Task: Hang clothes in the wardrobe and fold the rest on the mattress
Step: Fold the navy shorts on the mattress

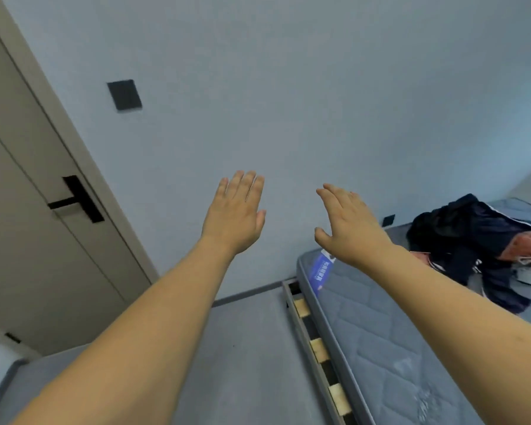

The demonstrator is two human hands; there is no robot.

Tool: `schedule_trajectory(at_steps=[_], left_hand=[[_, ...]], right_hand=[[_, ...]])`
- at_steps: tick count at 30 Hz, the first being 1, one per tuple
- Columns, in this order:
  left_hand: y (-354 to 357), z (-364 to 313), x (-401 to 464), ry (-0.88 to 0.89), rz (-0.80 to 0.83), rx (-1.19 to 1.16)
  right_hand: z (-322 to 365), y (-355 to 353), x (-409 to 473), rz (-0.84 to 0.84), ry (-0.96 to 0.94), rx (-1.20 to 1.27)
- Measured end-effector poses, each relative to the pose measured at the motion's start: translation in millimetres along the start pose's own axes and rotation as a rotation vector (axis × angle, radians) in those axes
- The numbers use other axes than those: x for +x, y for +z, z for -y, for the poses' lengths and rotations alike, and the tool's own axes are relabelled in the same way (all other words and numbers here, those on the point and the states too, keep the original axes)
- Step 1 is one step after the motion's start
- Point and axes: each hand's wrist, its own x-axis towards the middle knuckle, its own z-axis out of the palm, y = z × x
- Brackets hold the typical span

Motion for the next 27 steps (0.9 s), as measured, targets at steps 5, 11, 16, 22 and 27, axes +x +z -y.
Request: schedule_trajectory(at_steps=[5,11,16,22,27], left_hand=[[81,-116,95,0.191,0.098,-0.099],[158,-240,173,0.344,0.199,-0.161],[235,-322,223,0.448,0.314,-0.203],[364,-427,286,0.568,0.377,-0.266],[517,-513,315,0.584,0.55,-0.326]], right_hand=[[-143,42,-14,0.075,0.22,-0.006],[-291,82,-42,0.134,0.454,-0.006],[-389,123,-69,0.145,0.617,0.019],[-516,210,-75,0.147,0.815,-0.01],[-621,335,-75,0.145,0.899,-0.038]])
